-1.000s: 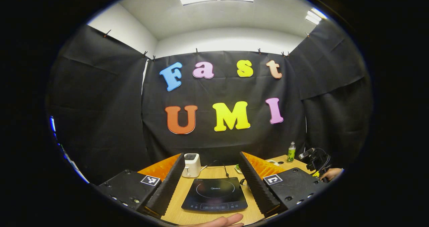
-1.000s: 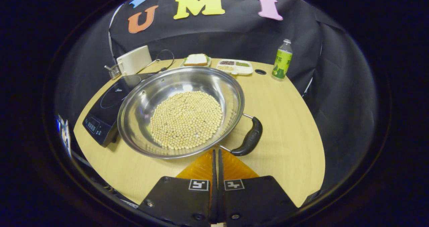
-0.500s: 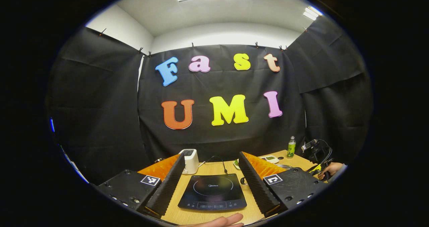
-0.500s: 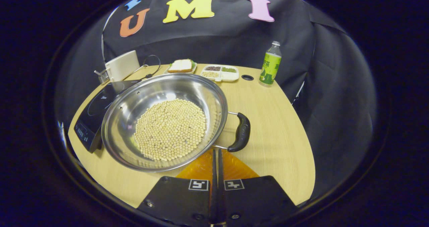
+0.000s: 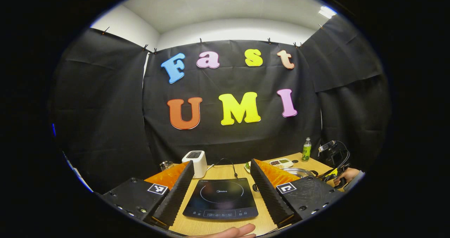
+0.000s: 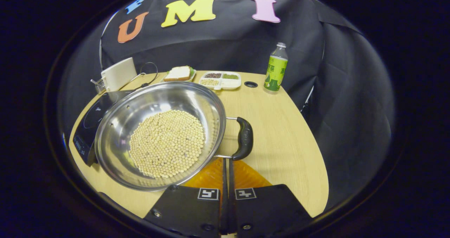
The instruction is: First push the handle of the pot to place it horizontally, then grasp the pot with both hands and set it on the induction cooktop.
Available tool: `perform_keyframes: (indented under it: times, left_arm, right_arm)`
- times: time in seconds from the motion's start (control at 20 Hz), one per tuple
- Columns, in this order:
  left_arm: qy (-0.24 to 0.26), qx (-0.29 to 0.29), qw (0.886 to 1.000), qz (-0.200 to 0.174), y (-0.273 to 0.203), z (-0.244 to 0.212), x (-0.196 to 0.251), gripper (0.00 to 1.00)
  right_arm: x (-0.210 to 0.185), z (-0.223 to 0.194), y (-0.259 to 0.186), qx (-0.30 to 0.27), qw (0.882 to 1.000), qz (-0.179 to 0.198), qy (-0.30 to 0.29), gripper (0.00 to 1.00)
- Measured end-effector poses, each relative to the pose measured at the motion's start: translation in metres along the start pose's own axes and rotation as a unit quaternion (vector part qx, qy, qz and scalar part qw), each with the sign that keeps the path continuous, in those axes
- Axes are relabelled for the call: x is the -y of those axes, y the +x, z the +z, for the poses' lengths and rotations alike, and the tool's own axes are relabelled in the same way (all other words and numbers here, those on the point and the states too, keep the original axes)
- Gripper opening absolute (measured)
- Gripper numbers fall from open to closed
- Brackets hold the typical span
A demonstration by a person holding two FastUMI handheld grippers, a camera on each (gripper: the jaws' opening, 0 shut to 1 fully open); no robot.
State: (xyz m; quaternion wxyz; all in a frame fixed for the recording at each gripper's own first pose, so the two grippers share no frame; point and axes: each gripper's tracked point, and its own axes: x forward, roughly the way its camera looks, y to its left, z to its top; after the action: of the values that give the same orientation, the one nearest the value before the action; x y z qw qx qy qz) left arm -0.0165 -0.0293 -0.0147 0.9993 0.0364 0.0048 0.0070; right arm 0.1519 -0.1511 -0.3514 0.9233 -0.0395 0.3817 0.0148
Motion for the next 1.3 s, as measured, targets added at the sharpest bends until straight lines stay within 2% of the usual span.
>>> perform_keyframes:
  times: [0.05,0.25,0.5,0.55,0.6,0.85,0.9,0.95,1.3]
  left_arm:
    - [-0.001,-0.002,1.0,-0.002,0.001,-0.002,0.003,1.0]
    - [-0.01,-0.018,1.0,-0.013,0.014,-0.011,0.016,0.96]
    - [-0.016,-0.045,0.999,-0.023,0.033,-0.028,0.033,0.96]
    - [-0.017,-0.049,0.998,-0.024,0.036,-0.031,0.035,0.96]
    - [-0.019,-0.053,0.998,-0.027,0.04,-0.035,0.04,0.96]
    - [-0.029,-0.083,0.995,-0.048,0.058,-0.06,0.062,0.96]
    - [-0.031,-0.091,0.994,-0.053,0.063,-0.066,0.068,0.96]
    - [-0.032,-0.098,0.993,-0.057,0.069,-0.071,0.074,0.96]
    - [-0.037,-0.169,0.981,-0.086,0.121,-0.131,0.116,0.96]
  right_arm:
    - [-0.001,0.001,-0.002,0.003,1.0,0.002,0.002,0.04]
    - [0.004,0.008,-0.02,0.031,0.999,-0.006,0.002,0.04]
    - [0.013,0.029,-0.049,0.086,0.995,-0.035,-0.022,0.21]
    - [0.012,0.031,-0.055,0.091,0.995,-0.037,-0.022,0.32]
    - [0.012,0.031,-0.06,0.094,0.995,-0.039,-0.02,0.36]
    - [0.015,0.033,-0.07,0.095,0.994,-0.038,-0.025,0.89]
    - [0.015,0.033,-0.072,0.097,0.995,-0.034,-0.019,0.93]
    - [0.015,0.035,-0.074,0.099,0.995,-0.029,-0.012,0.96]
    - [0.029,0.049,-0.07,0.113,0.993,-0.015,0.014,0.96]
